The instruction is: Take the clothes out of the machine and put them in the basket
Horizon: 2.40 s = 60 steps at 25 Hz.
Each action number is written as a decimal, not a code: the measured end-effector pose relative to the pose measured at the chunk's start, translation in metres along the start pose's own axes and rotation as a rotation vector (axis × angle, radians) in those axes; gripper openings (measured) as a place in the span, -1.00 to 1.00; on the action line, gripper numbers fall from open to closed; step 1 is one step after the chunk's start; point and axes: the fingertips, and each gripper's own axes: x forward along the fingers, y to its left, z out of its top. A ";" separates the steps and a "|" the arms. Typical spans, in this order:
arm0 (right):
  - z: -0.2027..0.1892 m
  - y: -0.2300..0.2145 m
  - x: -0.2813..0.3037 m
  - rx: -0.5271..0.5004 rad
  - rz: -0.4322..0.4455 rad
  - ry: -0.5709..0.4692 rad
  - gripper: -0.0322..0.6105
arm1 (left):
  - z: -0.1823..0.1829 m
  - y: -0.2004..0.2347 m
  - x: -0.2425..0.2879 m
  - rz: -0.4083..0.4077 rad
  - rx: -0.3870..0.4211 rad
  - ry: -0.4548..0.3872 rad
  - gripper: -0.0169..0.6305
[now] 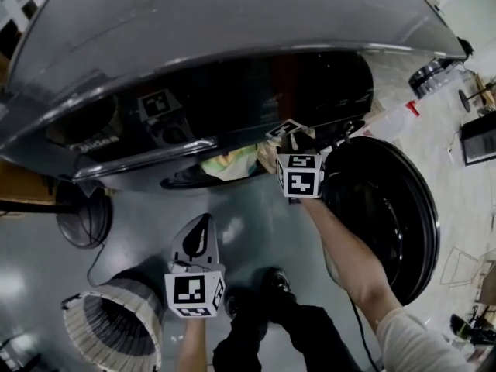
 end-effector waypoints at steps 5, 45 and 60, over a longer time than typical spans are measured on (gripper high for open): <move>0.034 -0.011 -0.058 -0.002 0.003 -0.057 -0.71 | 0.034 -0.020 -0.024 -0.012 -0.014 0.016 -0.89; 0.355 -0.065 -0.553 -0.062 0.362 -0.457 -0.70 | 0.398 -0.142 -0.283 0.226 0.000 -0.183 -0.89; 0.374 0.106 -0.626 -0.243 0.773 -0.512 -0.70 | 0.374 -0.066 -0.486 0.633 -0.124 -0.294 -0.89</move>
